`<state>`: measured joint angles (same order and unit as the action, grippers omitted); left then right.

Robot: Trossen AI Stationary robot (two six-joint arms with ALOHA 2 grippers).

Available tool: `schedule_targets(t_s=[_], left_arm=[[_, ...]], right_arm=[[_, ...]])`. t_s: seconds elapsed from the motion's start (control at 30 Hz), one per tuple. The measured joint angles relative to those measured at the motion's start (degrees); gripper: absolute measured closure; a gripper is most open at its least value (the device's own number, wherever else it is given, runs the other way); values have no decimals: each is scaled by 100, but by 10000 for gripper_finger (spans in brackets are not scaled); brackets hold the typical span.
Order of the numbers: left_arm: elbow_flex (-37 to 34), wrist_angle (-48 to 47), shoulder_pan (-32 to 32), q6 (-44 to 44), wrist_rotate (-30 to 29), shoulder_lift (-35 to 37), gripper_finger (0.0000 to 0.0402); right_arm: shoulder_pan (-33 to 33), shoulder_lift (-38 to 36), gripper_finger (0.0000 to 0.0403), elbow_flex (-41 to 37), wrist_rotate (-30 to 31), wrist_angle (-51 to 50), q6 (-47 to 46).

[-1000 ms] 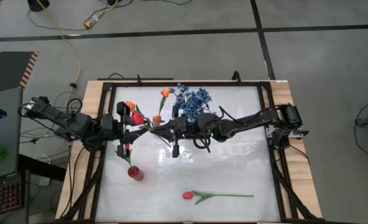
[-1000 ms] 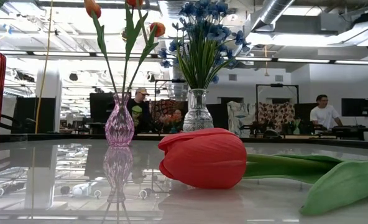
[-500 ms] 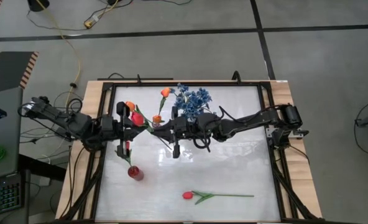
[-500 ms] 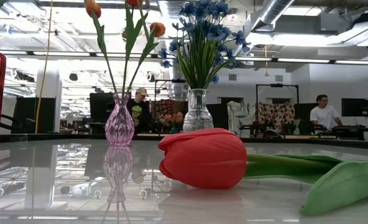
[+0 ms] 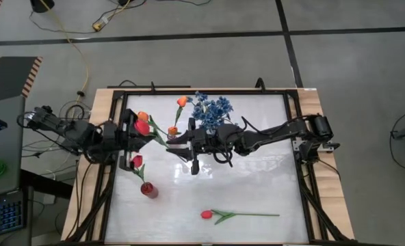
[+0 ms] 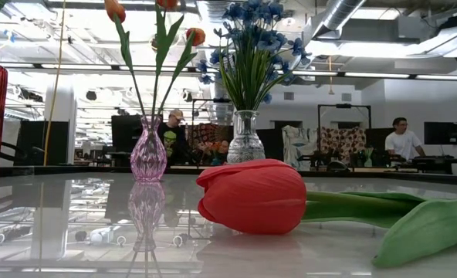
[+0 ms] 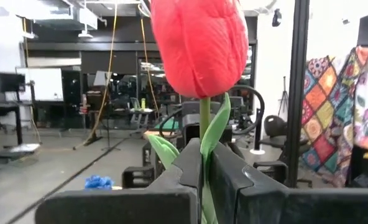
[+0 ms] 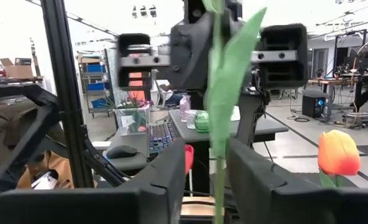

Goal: Sort flowers into vase by color
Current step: Put the top red tulip into the red vase

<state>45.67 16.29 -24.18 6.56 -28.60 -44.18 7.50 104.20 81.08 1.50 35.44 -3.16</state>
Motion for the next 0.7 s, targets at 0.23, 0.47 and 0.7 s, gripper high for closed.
schedule_targets(t_s=[0.23, 0.47, 0.7], left_arm=[[0, -403, 2, -558, 355, 709, 400], [0, -662, 2, -1005, 1386, 1349, 400], [0, -809, 2, -1558, 2481, 1789, 400]], right_arm=[[217, -13, 223, 0, -9, 119, 3], [425, -17, 223, 0, -7, 101, 30], [523, -17, 225, -2, -7, -175, 455]])
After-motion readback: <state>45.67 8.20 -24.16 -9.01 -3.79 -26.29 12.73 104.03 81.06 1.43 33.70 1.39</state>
